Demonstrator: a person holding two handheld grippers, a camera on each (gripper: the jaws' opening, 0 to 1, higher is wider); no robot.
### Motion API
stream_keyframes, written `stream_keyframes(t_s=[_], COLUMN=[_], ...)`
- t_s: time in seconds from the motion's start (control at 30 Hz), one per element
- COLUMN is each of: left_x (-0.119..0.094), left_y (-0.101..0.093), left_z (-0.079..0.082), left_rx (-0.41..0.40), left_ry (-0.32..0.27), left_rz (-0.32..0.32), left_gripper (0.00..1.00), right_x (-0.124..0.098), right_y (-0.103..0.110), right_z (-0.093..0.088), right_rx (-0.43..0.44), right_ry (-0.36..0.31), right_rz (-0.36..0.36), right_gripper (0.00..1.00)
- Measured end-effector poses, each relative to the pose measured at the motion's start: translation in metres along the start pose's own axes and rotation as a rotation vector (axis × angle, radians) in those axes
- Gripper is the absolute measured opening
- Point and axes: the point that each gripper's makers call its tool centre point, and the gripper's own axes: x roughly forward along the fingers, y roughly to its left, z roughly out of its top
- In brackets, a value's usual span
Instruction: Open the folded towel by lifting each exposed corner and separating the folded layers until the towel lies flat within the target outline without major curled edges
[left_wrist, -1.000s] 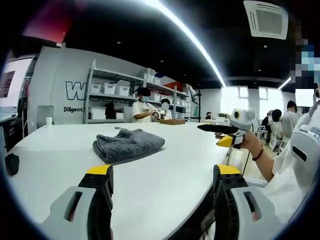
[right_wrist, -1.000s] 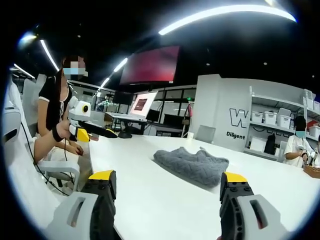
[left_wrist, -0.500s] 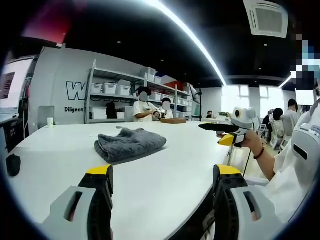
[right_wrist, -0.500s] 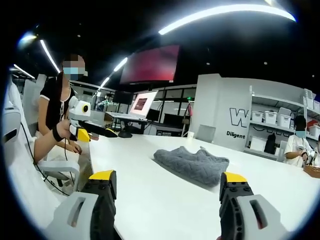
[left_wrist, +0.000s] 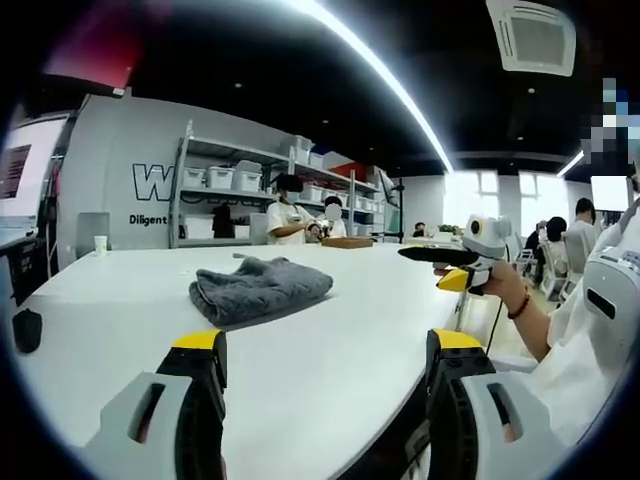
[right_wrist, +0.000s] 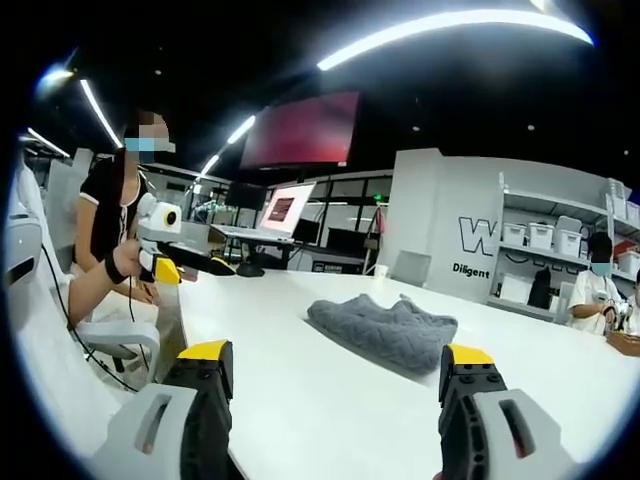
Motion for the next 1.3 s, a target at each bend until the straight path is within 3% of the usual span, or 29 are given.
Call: stream_keyframes(t_s=[0.7, 1.3], left_x=[0.001, 0.017], left_y=[-0.004, -0.006], left_z=[0.005, 0.006], left_rx=[0.011, 0.001], left_ry=[-0.009, -0.008], left_rz=[0.001, -0.025], left_gripper=[0.79, 0.78], right_x=[0.002, 0.014], right_y=[0.001, -0.007], right_z=[0.001, 0.007], right_rx=[0.004, 0.024], right_ry=[0.004, -0.008], right_rz=[0.005, -0.003], right_gripper=[0.84, 0.82])
